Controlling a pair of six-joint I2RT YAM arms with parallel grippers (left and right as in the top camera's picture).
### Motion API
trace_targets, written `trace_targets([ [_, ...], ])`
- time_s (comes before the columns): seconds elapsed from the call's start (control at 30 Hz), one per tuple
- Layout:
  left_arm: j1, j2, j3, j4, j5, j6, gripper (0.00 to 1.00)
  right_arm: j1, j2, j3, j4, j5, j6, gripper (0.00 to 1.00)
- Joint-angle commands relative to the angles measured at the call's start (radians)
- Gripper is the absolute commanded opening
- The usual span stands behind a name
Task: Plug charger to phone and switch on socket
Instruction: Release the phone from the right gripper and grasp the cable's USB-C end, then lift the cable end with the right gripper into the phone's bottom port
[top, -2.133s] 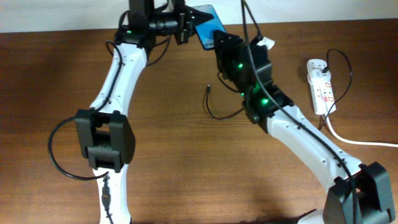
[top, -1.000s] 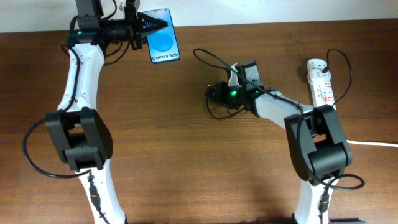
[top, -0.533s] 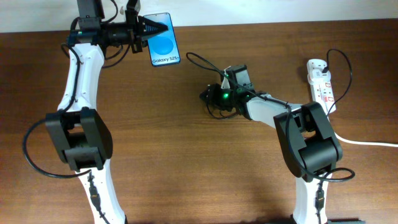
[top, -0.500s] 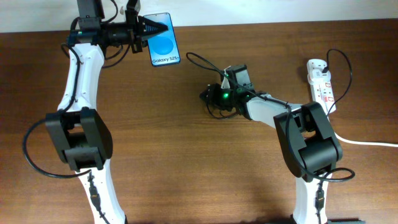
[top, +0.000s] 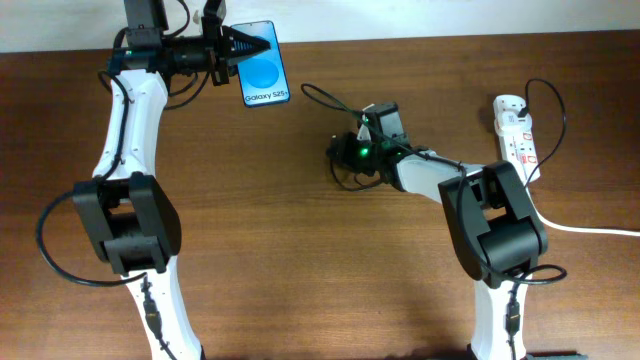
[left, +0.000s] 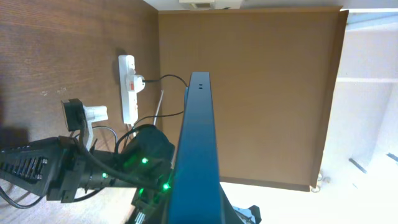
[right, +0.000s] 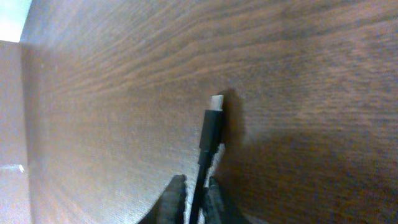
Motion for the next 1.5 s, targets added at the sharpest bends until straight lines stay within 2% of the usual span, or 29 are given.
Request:
trace_targets([
  [0.0, -0.004, -0.003, 0.003, 0.003, 0.045, 0.017, 0.00, -0.066, 0.016, 0.000, -0.011, -0.146, -0.076, 0.05],
  [0.1, -0.008, -0.003, 0.003, 0.003, 0.056, 0.017, 0.00, -0.135, -0.069, 0.000, -0.061, -0.299, -0.181, 0.04],
  [0.17, -0.020, -0.003, 0.003, 0.003, 0.079, 0.039, 0.00, -0.156, -0.162, 0.000, -0.159, -0.323, -0.265, 0.04],
  [0.3, -0.032, -0.003, 0.003, 0.003, 0.149, 0.060, 0.00, -0.162, -0.471, 0.000, -0.446, -0.324, -0.425, 0.04],
  [0.5, -0.084, -0.003, 0.003, 0.004, 0.149, 0.082, 0.00, -0.153, -0.819, 0.000, -0.754, -0.333, -0.486, 0.04],
  [0.57, -0.092, -0.003, 0.003, 0.003, 0.149, 0.083, 0.00, -0.116, -0.853, 0.000, -0.793, -0.354, -0.473, 0.04],
  [0.63, -0.109, -0.003, 0.003, 0.003, 0.144, 0.074, 0.00, -0.042, -0.842, -0.005, -0.765, -0.355, -0.387, 0.04],
  [0.73, -0.154, -0.003, 0.003, 0.003, 0.065, 0.011, 0.00, 0.045, -0.818, -0.034, -0.632, -0.303, -0.230, 0.04],
  [0.83, -0.164, -0.003, 0.003, 0.003, 0.023, -0.016, 0.00, 0.061, -0.814, -0.062, -0.539, -0.249, -0.085, 0.04],
  [0.93, -0.166, -0.003, 0.003, 0.004, 0.003, -0.038, 0.00, 0.061, -0.799, -0.070, -0.521, -0.211, -0.032, 0.04],
  [1.2, -0.176, -0.003, 0.003, 0.121, 0.010, -0.069, 0.00, 0.061, -0.696, -0.070, -0.358, -0.322, 0.047, 0.04],
  [1.37, -0.176, -0.003, 0.003, 0.427, 0.023, -0.319, 0.00, 0.058, -0.680, -0.071, -0.260, -0.351, 0.073, 0.04],
  [1.4, -0.176, -0.003, 0.004, 0.501, 0.026, -0.405, 0.00, 0.050, -0.680, -0.071, -0.233, -0.367, 0.073, 0.04],
  [1.47, -0.176, -0.003, 0.004, 0.557, 0.025, -0.526, 0.00, 0.026, -0.680, -0.071, -0.196, -0.392, 0.074, 0.04],
])
